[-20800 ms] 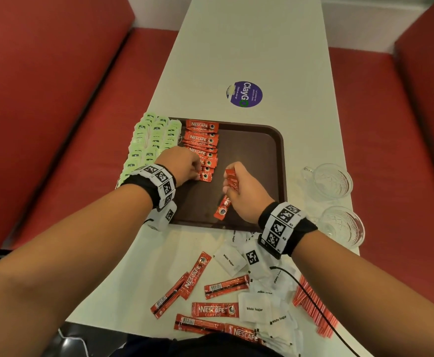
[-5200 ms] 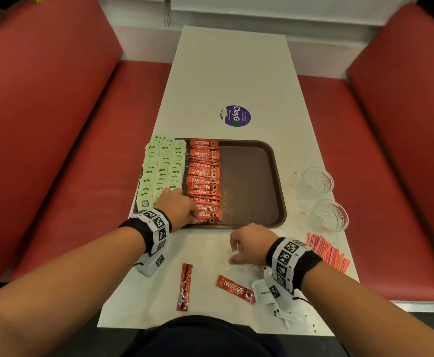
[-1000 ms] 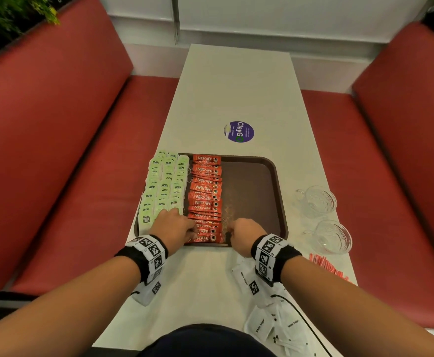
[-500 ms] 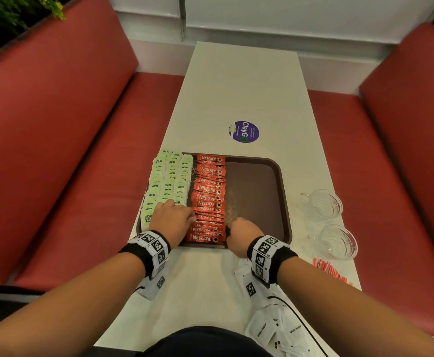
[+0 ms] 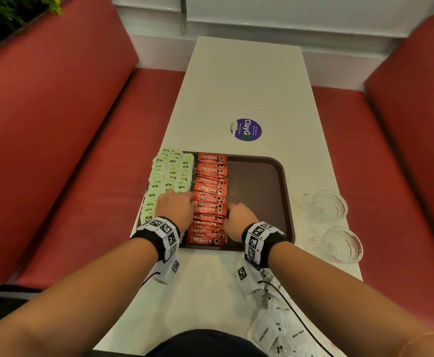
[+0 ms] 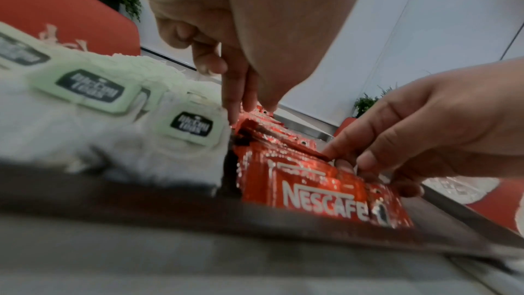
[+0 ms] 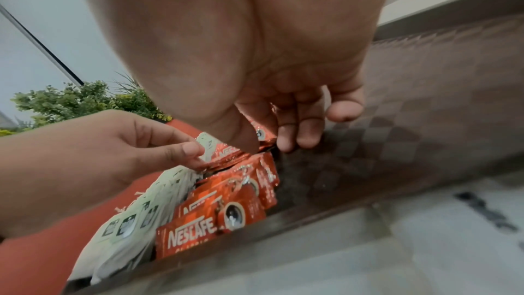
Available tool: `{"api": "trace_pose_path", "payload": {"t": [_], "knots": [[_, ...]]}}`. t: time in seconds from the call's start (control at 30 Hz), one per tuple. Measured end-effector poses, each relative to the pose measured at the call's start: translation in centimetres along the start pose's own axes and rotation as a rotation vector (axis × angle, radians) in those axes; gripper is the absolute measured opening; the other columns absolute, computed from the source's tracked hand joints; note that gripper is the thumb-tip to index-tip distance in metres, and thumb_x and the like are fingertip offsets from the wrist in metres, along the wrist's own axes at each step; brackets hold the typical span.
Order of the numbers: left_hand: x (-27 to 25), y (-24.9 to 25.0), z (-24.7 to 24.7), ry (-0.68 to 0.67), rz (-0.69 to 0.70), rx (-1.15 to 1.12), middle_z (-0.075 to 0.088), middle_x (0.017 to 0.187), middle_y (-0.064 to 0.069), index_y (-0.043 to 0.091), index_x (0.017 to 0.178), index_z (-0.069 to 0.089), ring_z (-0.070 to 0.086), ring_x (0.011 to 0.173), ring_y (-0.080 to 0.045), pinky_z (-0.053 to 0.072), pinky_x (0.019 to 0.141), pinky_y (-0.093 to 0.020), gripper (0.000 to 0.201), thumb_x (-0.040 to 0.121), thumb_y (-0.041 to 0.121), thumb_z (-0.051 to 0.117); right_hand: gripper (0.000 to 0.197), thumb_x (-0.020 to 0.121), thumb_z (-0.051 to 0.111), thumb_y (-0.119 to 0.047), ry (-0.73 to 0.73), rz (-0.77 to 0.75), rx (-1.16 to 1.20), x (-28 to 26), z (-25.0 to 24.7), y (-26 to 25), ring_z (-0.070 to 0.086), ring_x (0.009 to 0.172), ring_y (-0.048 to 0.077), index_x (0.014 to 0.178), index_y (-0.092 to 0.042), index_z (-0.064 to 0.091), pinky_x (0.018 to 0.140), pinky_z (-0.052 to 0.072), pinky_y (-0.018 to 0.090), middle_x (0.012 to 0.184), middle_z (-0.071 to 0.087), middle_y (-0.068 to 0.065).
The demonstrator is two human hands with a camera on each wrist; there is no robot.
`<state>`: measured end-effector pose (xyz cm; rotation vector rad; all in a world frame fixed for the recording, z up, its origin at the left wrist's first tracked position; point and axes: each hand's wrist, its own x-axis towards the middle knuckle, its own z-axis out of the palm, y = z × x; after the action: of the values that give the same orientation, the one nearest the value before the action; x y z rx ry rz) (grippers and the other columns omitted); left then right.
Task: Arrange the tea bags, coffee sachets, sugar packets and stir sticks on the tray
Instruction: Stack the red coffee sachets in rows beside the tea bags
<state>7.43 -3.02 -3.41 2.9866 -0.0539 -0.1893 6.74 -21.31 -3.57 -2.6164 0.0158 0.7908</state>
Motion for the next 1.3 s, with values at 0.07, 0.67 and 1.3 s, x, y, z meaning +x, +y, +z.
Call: {"api": "trace_pose_path", "payload": {"t": [0.07,0.67,1.3], "knots": [[0.7,0.0,-0.2,-0.008,0.006,-0.015,0.069,0.103,-0.001,0.029,0.119,0.064,0.052,0.102,-0.023,0.041,0.089,-0.039,0.030,0.101,0.041,0.042,0.029,0.096,0.053,-0.018,0.049,0.041,0.049,0.4,-0.3,-0.1,0.058,0.107,0.023,0.124,-0.011,0.052,0.093,0.050,0.033,0.122,0.052,0.008],[0.0,1.1,-2.3,0.016,0.058,-0.125,0.067,0.118,0.002,0.025,0.125,0.062,0.055,0.109,-0.025,0.045,0.095,-0.043,0.031,0.098,0.038,0.052,0.044,0.100,0.049,-0.015,0.090,-0.094,0.178,-2.5,-3.2,0.6,0.053,0.130,0.026,0.144,-0.013,0.046,0.108,0.043,0.036,0.144,0.054,0.007],[-10.5,13.5,2.2,-0.377,0.667,0.267,0.054,0.128,0.006,0.034,0.129,0.057,0.048,0.114,-0.020,0.040,0.091,-0.038,0.052,0.081,0.045,0.075,0.054,0.075,0.082,-0.037,-0.008,-0.208,-0.169,-13.2,-0.8,13.9,0.055,0.103,0.019,0.120,-0.023,0.056,0.087,0.047,0.028,0.121,0.046,-0.003]]}}
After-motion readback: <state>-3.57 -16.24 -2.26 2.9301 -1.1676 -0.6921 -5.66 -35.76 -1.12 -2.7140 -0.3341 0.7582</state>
